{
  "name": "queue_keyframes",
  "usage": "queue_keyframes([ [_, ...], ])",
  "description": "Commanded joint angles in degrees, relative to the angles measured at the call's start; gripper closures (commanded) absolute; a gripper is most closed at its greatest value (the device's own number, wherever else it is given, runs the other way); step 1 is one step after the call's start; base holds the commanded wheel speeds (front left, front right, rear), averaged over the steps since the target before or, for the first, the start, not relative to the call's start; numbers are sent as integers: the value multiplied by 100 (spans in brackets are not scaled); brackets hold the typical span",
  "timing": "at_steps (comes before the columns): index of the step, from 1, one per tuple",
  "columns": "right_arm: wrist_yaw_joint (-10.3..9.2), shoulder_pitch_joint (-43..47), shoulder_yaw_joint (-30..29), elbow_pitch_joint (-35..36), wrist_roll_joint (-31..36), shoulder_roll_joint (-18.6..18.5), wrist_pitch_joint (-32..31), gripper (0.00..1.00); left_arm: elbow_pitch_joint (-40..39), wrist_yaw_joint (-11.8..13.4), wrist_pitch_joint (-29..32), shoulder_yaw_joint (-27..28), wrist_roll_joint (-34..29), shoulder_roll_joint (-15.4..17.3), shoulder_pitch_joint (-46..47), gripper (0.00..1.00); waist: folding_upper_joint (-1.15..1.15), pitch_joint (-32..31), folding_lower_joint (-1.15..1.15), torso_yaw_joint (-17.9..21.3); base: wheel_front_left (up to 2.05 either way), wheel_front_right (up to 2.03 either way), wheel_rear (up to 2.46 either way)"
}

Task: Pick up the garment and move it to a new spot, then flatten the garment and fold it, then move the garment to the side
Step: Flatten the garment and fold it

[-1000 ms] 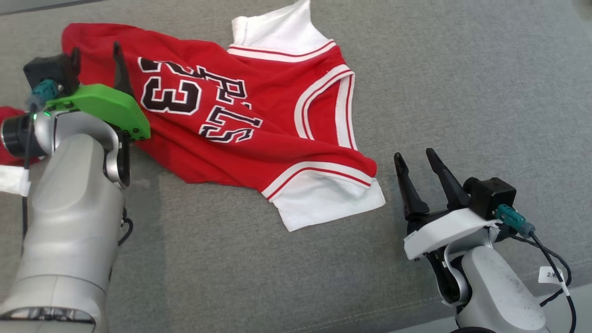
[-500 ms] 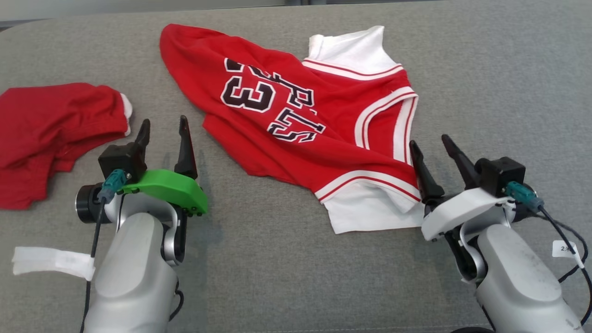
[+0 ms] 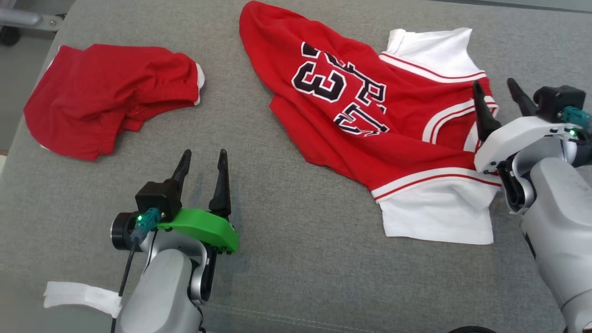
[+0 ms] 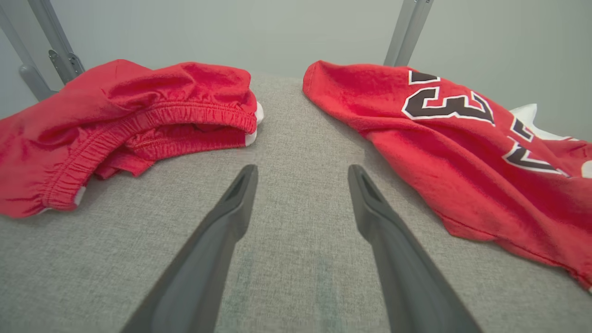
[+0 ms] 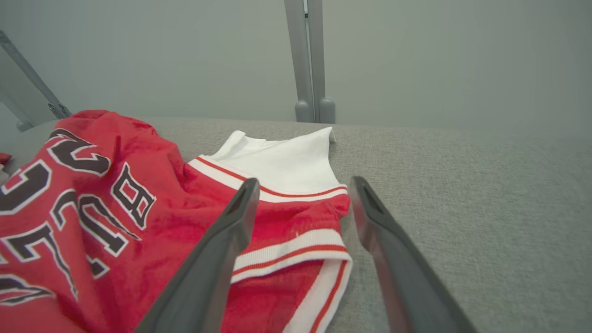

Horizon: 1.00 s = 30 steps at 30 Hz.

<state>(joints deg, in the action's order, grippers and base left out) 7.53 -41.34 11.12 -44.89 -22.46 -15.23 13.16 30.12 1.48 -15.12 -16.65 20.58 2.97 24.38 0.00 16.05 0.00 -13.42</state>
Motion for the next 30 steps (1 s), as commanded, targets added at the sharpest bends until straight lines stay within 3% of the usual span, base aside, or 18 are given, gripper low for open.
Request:
queue_keyframes([
  [1,-8,-108,-81,-197,67,-74,-40,0,-108,26,-1,-64,52,-5,-94,0,0,225,0,-272,0,0,0],
  [9,-7,-392,-16,-963,210,-160,-307,0,-469,195,-1,-351,262,-5,-297,0,0,365,0,-447,0,0,0],
  [10,-7,-406,47,-1011,235,-170,-332,29,-491,205,-1,-372,286,-4,-313,0,0,381,0,-458,0,0,0],
  [11,-7,-418,109,-1051,230,-177,-357,100,-515,210,-1,-396,299,-4,-326,0,0,393,0,-467,0,0,0],
  [16,-11,-566,206,-1139,343,-695,-239,100,-601,216,-1,-439,346,-4,-337,0,0,437,0,-517,0,0,0],
  [23,-10,-826,-690,-1698,768,-1689,74,100,-597,216,-1,-467,377,-4,-419,0,0,369,0,-558,0,0,0],
  [26,-10,-857,-976,-1899,951,-1785,115,100,-549,192,-1,-532,371,-4,-412,0,0,320,0,-532,0,0,0],
  [27,-9,-859,-1093,-1976,1035,-1765,128,78,-534,194,-1,-562,374,-5,-413,0,0,292,0,-507,0,0,0],
  [28,-9,-837,-1292,-2063,1188,-1664,169,0,-474,186,-1,-622,380,-3,-404,0,0,221,0,-424,0,0,0],
  [30,-9,-784,-1450,-1988,1328,-1503,197,0,-396,180,-1,-644,373,-1,-377,0,0,135,0,-300,0,0,0],
])
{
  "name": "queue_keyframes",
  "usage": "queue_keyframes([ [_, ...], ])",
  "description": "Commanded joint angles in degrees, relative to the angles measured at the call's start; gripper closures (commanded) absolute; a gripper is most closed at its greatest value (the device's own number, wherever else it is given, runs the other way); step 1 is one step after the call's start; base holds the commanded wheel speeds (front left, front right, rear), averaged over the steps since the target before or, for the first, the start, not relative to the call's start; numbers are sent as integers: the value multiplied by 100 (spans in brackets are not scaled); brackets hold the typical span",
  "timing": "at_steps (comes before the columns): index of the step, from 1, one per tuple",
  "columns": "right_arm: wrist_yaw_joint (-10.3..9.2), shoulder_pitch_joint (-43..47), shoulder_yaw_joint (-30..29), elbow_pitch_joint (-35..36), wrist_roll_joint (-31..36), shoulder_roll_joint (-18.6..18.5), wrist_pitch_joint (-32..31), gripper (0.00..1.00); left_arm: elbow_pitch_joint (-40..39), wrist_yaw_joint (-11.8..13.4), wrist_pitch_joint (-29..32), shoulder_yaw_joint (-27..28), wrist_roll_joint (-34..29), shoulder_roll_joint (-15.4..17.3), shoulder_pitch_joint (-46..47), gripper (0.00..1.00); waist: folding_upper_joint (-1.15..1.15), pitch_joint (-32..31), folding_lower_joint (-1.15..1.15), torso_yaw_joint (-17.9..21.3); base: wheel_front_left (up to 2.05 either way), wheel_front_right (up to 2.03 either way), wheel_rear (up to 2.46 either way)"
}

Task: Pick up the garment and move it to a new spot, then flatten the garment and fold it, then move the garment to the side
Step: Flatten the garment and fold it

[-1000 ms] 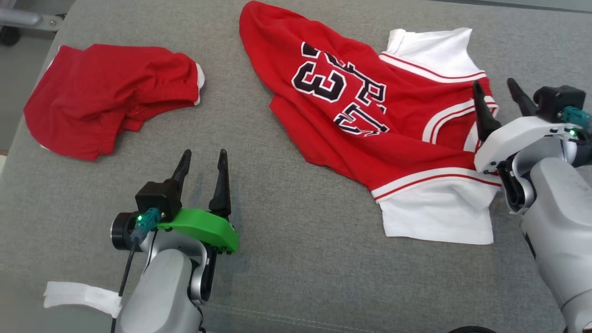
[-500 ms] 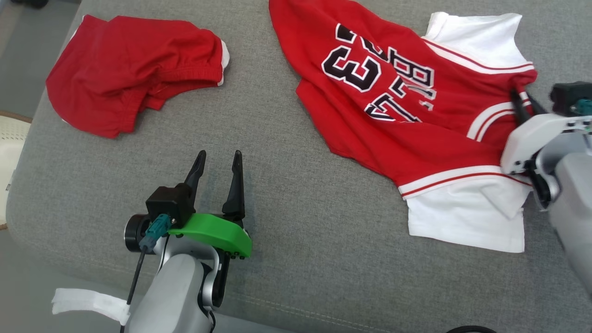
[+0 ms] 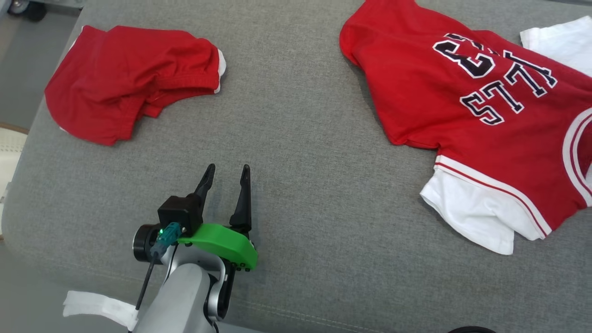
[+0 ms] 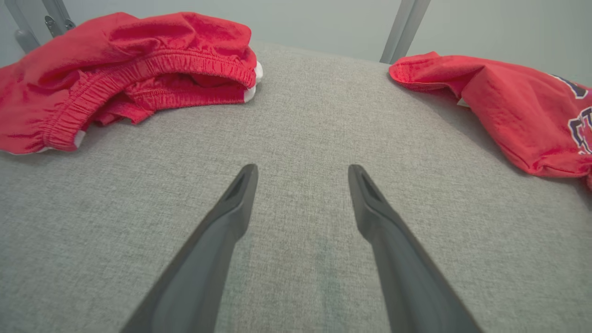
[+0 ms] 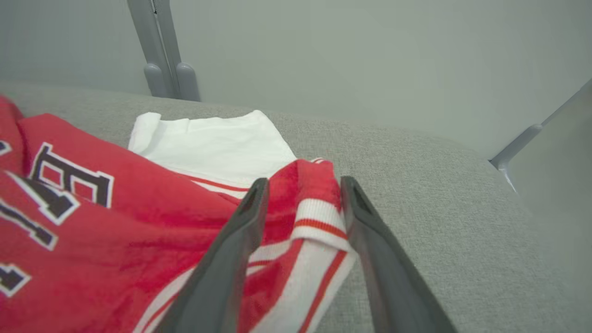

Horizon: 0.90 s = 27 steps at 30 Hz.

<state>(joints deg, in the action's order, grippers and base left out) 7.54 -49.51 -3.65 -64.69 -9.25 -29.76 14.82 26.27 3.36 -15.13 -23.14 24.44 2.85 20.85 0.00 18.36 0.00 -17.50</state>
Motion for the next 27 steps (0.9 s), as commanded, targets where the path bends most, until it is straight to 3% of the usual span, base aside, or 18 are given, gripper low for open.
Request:
queue_keyframes([
  [1,-10,83,-60,68,47,65,42,0,27,-8,0,-1,-15,10,-10,0,0,-147,0,181,0,0,0],
  [7,-10,842,-202,1480,178,1059,40,0,236,-52,0,12,-34,12,-10,0,0,-495,0,688,0,0,0],
  [13,-10,1876,498,2639,-119,1807,40,0,455,-136,0,-56,-45,12,73,0,0,-750,0,1194,0,0,0],
  [20,-10,2656,1206,3511,-485,2159,42,0,776,-139,0,-119,94,13,438,0,0,-692,0,1814,0,0,0],
  [27,-10,2818,1821,4039,-516,2317,43,0,1289,-122,1,74,124,15,1079,0,0,-342,0,2502,0,0,0],
])
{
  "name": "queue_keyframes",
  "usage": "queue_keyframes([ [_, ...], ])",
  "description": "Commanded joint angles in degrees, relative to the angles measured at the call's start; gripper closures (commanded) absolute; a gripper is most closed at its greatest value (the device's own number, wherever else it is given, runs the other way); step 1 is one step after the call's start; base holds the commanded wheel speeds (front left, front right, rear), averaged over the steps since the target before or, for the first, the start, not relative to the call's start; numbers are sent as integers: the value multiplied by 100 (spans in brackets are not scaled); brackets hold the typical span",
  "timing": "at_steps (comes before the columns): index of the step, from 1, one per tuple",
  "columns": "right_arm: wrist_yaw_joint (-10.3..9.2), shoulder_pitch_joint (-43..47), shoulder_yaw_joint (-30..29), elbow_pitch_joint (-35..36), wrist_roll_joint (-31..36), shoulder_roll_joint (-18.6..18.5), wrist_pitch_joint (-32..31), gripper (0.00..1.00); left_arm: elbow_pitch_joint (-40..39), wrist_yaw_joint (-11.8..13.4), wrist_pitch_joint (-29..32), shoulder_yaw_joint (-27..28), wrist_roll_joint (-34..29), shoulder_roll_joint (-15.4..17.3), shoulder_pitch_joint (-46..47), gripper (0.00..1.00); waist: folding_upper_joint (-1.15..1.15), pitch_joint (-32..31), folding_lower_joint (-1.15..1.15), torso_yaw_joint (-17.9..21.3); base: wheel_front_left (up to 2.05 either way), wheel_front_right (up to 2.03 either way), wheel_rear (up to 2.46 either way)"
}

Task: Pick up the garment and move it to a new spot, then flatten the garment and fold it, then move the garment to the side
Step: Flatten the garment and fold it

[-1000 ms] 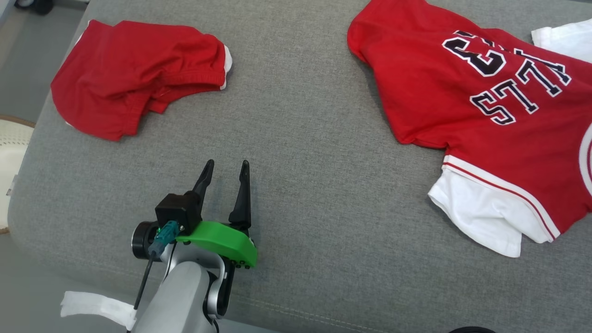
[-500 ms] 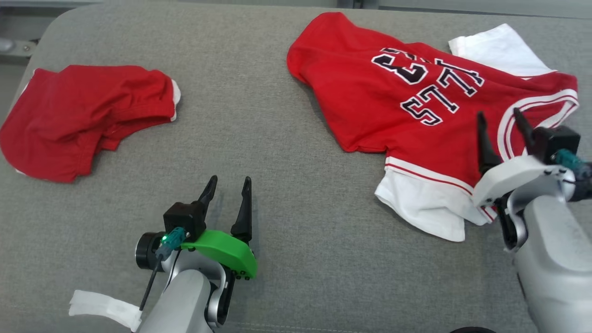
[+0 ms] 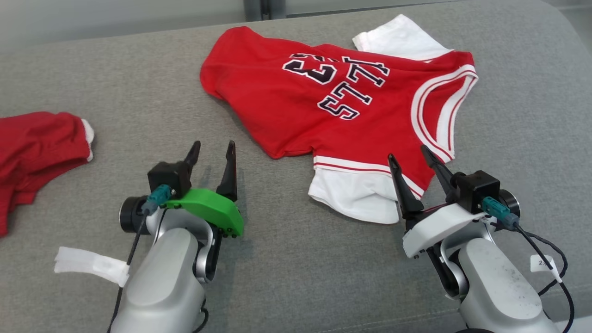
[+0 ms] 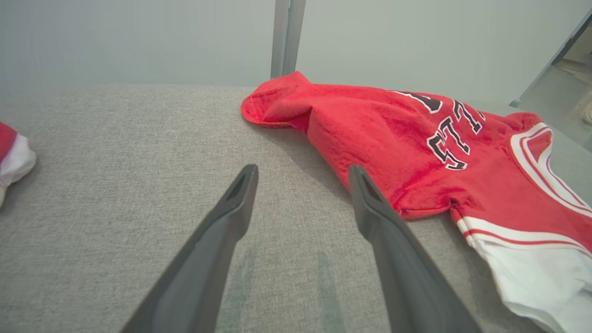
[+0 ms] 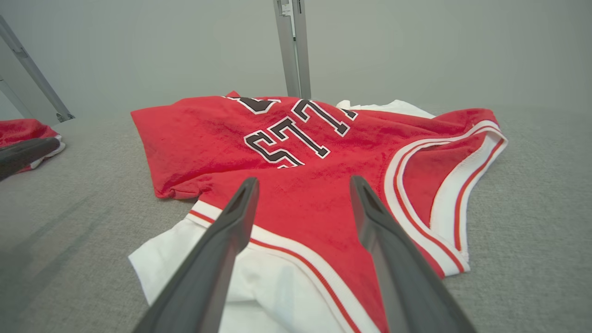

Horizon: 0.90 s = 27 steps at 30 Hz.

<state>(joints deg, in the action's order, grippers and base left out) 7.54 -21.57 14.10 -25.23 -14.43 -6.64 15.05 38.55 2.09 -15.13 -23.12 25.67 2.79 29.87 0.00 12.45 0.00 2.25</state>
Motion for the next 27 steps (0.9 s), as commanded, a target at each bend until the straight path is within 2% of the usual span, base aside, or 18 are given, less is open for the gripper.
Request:
queue_keyframes([
  [1,-10,11,91,157,-12,29,20,0,115,-2,0,133,-29,22,282,0,0,320,0,619,0,0,0],
  [10,-10,71,269,439,-67,123,19,0,938,-146,1,711,-2,69,823,0,0,613,0,1211,0,0,0],
  [18,-9,133,240,426,-94,133,20,0,1352,-358,0,1027,110,54,1020,0,0,641,0,1371,0,0,0],
  [19,-9,141,243,426,-99,139,20,0,1338,-394,0,1071,114,49,1042,13,0,641,0,1377,0,0,0],
  [20,-9,146,247,434,-101,146,19,0,1274,-414,0,1137,115,45,1061,89,0,638,0,1377,0,0,0],
  [21,-9,159,243,436,-113,151,20,0,1211,-434,0,1175,60,43,1060,100,0,626,0,1366,0,0,0],
  [27,-9,269,196,388,-156,130,19,0,680,-518,0,1483,-213,35,723,100,0,402,0,1063,0,0,0],
])
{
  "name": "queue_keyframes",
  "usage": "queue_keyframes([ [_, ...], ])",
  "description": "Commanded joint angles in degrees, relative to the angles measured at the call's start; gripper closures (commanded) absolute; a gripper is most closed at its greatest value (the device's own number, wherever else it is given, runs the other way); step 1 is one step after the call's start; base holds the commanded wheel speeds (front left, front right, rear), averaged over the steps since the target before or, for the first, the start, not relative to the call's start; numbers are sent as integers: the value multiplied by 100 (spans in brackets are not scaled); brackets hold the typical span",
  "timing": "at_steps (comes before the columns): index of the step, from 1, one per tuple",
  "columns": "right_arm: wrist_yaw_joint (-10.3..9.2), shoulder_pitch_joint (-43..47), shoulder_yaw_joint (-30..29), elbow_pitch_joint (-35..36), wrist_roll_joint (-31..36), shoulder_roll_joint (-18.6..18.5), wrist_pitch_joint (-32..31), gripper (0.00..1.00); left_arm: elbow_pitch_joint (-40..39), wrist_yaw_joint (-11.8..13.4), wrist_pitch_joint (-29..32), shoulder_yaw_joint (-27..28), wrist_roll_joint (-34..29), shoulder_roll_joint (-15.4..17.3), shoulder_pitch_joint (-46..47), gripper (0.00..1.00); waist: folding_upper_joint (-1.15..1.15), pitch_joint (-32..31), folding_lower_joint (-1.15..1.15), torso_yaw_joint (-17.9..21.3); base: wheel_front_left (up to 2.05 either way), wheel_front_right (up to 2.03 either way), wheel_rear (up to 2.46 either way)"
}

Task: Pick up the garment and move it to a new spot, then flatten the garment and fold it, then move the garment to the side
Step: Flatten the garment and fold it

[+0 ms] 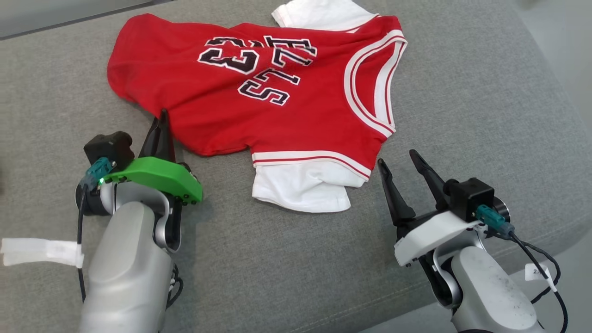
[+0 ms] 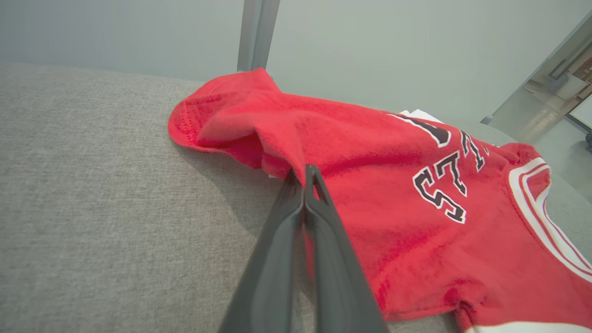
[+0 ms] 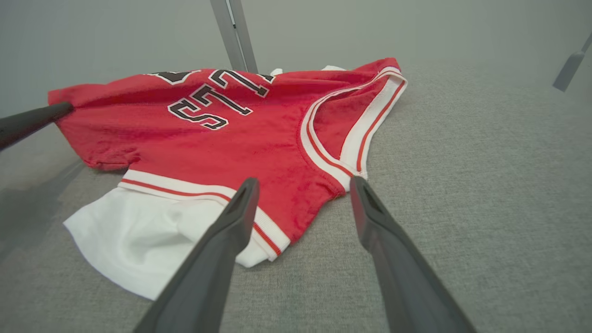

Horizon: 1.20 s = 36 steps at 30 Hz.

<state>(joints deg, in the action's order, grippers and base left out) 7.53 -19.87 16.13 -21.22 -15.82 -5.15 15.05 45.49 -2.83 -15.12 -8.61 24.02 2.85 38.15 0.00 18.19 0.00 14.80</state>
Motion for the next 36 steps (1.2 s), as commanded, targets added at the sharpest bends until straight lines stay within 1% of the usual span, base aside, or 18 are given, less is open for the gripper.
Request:
queue_keyframes([
  [1,-8,131,-15,-23,-18,-25,19,0,-93,-29,-1,87,-96,27,-168,100,0,-228,0,-269,0,0,0],
  [6,-8,260,-143,-74,-67,-56,19,0,-390,-22,-1,273,-327,25,-568,100,0,-467,0,-783,0,0,0],
  [10,-8,369,-206,-146,-135,-31,20,0,-442,33,-1,440,-488,70,-897,100,0,-595,0,-1207,0,0,0],
  [12,-8,376,-202,-170,-162,-14,20,0,-451,55,-1,522,-543,123,-1034,100,0,-643,0,-1356,0,0,0],
  [14,-8,411,-203,-219,-183,10,19,0,-428,117,-1,605,-606,213,-1182,100,0,-702,0,-1467,0,0,0],
  [17,-8,435,-210,-275,-223,49,20,0,-584,307,-1,691,-818,384,-1255,100,0,-758,0,-1560,0,0,0],
  [21,-8,464,-145,-374,-271,96,20,0,-819,346,-1,540,-1161,511,-1120,100,0,-821,0,-1546,0,0,0],
  [23,-8,437,-90,-429,-314,114,19,0,-783,273,-1,359,-1307,506,-979,100,0,-832,0,-1449,0,0,0],
  [27,-8,337,23,-533,-368,145,20,0,-465,57,42,-134,-1587,342,-591,100,0,-810,0,-1105,0,0,0],
  [30,-8,307,56,-568,-384,156,19,0,-208,-49,105,-349,-1617,230,-414,100,0,-794,0,-910,0,0,0],
  [31,-8,305,67,-592,-400,156,20,0,-59,-98,148,-448,-1611,187,-338,98,0,-787,0,-818,0,0,0],
  [32,-8,307,75,-606,-406,156,19,0,117,-131,213,-543,-1593,147,-288,69,0,-787,0,-730,0,0,0],
  [33,-8,309,72,-623,-403,154,20,0,274,-163,238,-633,-1568,106,-234,20,0,-785,0,-650,0,0,0],
  [34,-8,333,50,-649,-411,150,19,0,534,-212,240,-810,-1518,49,-164,0,0,-794,0,-520,0,0,0],
  [36,-8,382,30,-665,-407,143,19,0,775,-226,223,-911,-1417,32,-174,0,0,-807,0,-448,0,0,0],
])
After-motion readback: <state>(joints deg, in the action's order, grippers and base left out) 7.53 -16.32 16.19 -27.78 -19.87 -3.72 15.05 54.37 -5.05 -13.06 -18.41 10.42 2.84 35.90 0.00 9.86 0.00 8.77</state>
